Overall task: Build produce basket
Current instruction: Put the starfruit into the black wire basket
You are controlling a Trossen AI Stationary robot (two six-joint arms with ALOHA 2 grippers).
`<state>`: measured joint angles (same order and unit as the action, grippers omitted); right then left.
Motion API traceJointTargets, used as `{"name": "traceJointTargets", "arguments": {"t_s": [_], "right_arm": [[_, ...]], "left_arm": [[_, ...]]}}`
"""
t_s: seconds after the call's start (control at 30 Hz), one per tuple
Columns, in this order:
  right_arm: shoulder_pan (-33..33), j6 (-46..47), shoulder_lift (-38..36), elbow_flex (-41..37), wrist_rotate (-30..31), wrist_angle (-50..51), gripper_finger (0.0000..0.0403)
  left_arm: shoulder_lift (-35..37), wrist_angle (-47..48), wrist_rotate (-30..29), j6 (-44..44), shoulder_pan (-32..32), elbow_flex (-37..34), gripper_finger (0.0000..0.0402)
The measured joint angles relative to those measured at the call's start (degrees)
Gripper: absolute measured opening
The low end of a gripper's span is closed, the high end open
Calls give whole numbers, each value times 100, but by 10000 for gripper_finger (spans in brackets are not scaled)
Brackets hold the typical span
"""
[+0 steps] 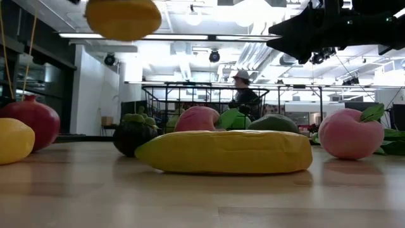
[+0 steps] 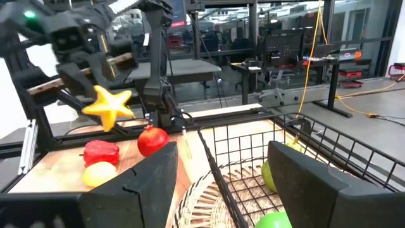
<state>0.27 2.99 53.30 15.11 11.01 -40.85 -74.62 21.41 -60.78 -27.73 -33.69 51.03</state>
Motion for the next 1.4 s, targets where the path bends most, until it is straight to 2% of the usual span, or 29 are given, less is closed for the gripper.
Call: {"name": "traceJointTargets", "arguments": {"t_s": [0.13, 0.27, 0.37, 0.47, 0.57, 0.7, 1.2, 1.4], "right_arm": [[-1, 106, 0, 0, 0, -36, 236], [0, 106, 0, 0, -1, -54, 236], [0, 110, 0, 0, -1, -54, 236], [-2, 170, 0, 0, -148, -50, 236], [-1, 171, 0, 0, -393, -51, 236], [0, 172, 0, 0, -613, -51, 236], [13, 213, 0, 0, -645, -51, 236], [14, -47, 0, 0, -1240, 51, 236]], "left_arm": [[567, -1697, 655, 944, 440, -1031, 13], [971, -4160, 2283, 2204, 1281, -2116, 13], [1143, -5505, 3457, 2675, 1938, -2698, 13], [1281, -6344, 4044, 2796, 2418, -3072, 14], [1405, -6867, 4200, 2798, 2632, -3329, 14], [1512, -7233, 4271, 2893, 2596, -3408, 15], [1511, -7231, 4238, 2993, 2499, -3414, 16], [1509, -7231, 4238, 2993, 2500, -3413, 16]]}}
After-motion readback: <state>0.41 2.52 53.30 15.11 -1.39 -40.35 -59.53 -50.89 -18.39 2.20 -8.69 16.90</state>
